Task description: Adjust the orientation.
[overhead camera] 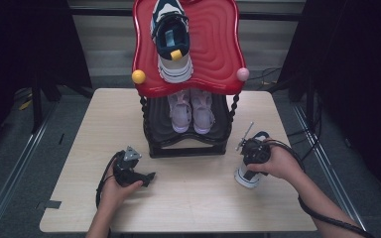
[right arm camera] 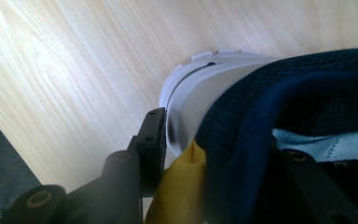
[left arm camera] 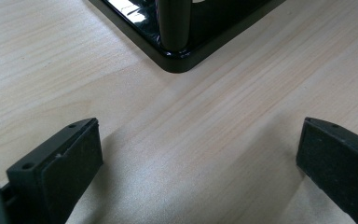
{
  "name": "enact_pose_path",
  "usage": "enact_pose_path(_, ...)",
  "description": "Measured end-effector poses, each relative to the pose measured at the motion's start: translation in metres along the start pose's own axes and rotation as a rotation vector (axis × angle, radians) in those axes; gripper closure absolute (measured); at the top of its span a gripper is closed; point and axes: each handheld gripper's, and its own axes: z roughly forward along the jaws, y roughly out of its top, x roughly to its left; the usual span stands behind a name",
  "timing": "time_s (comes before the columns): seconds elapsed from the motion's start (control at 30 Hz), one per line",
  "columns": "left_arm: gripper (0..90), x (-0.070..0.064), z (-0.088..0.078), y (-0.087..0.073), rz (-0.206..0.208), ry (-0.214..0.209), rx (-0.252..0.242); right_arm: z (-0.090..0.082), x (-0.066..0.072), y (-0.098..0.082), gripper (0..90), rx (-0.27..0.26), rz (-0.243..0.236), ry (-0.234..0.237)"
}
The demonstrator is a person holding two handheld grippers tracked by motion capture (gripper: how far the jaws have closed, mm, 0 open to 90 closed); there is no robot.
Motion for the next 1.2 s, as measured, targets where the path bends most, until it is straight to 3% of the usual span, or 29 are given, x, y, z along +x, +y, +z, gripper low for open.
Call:
enact_pose_path(0.07, 0.0, 0.0000, 0.0000, 0.0000, 0.000, -0.001, 0.000, 0.0015, -0.0033, -0.0004, 59.7, 0.018, -0.033, -0.017)
enact_pose_path(0.13, 0.0, 0.0000, 0.0000, 0.0000, -0.001, 0.000, 0.000, 0.0023, -0.0013, 0.0000, 60.6, 0.010, -0.005, 0.013)
enact_pose_path(0.2, 0.0, -0.0003, 0.0000, -0.0001, -0.004, -0.005, 0.002, 0.0030, -0.0015, 0.0004, 61.3, 0.014, -0.014, 0.019)
enact_pose_path(0.47, 0.0, -0.0003, 0.0000, -0.0001, -0.004, -0.005, 0.002, 0.0038, -0.0034, 0.0020, 64.6, 0.030, -0.049, 0.003)
enact_pose_path(0.57, 0.0, -0.0003, 0.0000, -0.0001, -0.004, -0.004, 0.002, 0.0039, -0.0022, 0.0021, 64.5, 0.029, -0.034, 0.026)
enact_pose_path(0.6, 0.0, 0.0000, 0.0000, 0.0000, 0.000, -0.001, 0.000, 0.0039, -0.0035, 0.0020, 64.5, 0.036, -0.048, 0.005)
enact_pose_path(0.63, 0.0, -0.0002, 0.0001, -0.0001, -0.003, -0.005, 0.000, 0.0040, -0.0019, 0.0025, 64.5, 0.031, -0.032, 0.024)
enact_pose_path(0.8, 0.0, 0.0000, -0.0001, 0.0000, 0.000, -0.003, 0.003, 0.0040, -0.0007, 0.0044, 63.9, 0.060, -0.044, 0.020)
enact_pose_path(0.83, 0.0, 0.0001, -0.0001, 0.0000, 0.001, -0.003, 0.003, 0.0046, -0.0024, 0.0045, 63.9, 0.066, -0.070, 0.005)
enact_pose_path(0.9, 0.0, 0.0002, -0.0001, 0.0001, 0.003, -0.001, 0.001, 0.0044, -0.0002, 0.0060, 63.9, 0.074, -0.055, 0.023)
enact_pose_path(1.2, 0.0, 0.0000, -0.0001, 0.0000, 0.000, -0.004, 0.002, 0.0045, 0.0007, 0.0068, 64.9, 0.090, -0.065, 0.014)
